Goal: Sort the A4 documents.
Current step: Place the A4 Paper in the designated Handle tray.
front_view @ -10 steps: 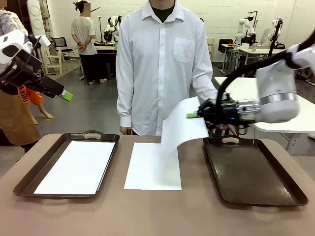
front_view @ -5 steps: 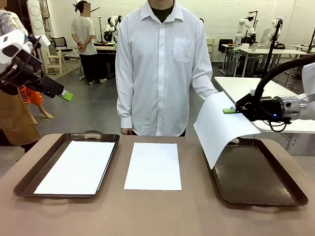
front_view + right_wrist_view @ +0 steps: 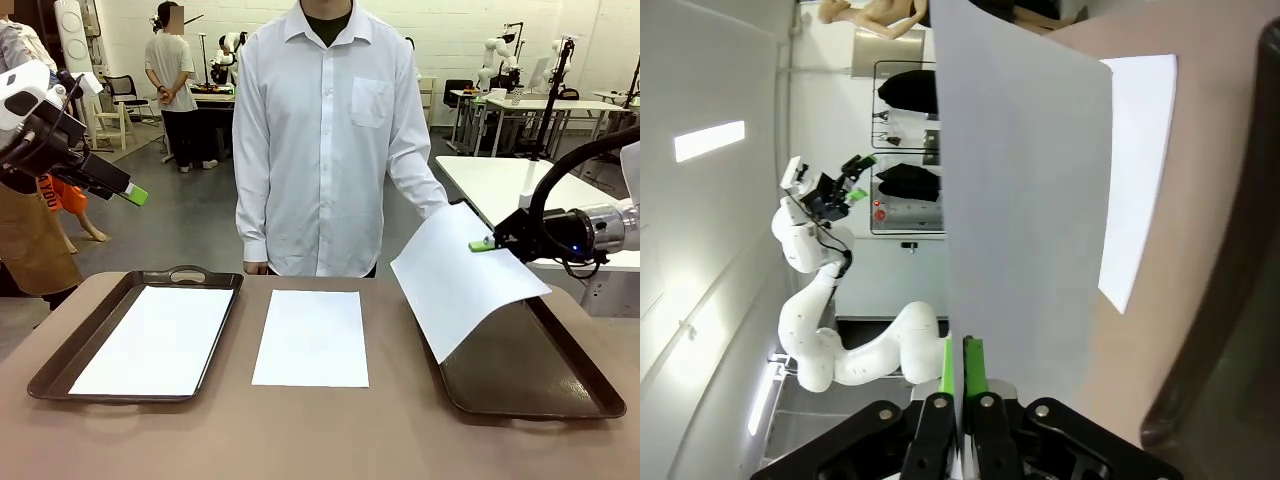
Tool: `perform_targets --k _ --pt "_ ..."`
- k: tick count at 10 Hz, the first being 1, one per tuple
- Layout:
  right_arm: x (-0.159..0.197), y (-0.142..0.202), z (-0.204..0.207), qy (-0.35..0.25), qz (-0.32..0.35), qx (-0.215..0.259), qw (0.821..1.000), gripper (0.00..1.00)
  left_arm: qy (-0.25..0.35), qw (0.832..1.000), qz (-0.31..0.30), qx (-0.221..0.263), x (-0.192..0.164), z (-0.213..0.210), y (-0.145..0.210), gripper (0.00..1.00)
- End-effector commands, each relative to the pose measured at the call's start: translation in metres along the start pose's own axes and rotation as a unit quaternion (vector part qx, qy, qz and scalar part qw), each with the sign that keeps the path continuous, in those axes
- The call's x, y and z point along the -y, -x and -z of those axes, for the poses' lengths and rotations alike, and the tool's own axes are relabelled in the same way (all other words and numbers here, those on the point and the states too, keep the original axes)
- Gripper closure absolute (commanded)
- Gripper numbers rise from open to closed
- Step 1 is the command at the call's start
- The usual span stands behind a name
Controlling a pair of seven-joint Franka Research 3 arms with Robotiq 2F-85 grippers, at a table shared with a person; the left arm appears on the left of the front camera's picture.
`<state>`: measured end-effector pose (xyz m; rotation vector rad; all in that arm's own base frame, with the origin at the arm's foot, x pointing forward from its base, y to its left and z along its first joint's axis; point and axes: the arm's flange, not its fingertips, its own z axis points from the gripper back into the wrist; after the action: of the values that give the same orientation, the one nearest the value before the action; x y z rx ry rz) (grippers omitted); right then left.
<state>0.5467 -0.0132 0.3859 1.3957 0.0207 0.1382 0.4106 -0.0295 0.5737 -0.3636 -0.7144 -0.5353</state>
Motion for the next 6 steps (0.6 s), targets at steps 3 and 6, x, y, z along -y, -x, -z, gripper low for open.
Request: perform_targets --k 3,6 --pt "0.035 0.026 -0.013 0.023 -0.026 0.03 0.999 0.99 -0.002 1.0 0.001 -0.001 0.001 0.0 0.0 0.0" --pt "0.073 0.03 -0.035 0.032 -0.02 0.054 0.998 0.99 -0.002 1.0 0.001 -0.001 0.001 0.0 0.0 0.0"
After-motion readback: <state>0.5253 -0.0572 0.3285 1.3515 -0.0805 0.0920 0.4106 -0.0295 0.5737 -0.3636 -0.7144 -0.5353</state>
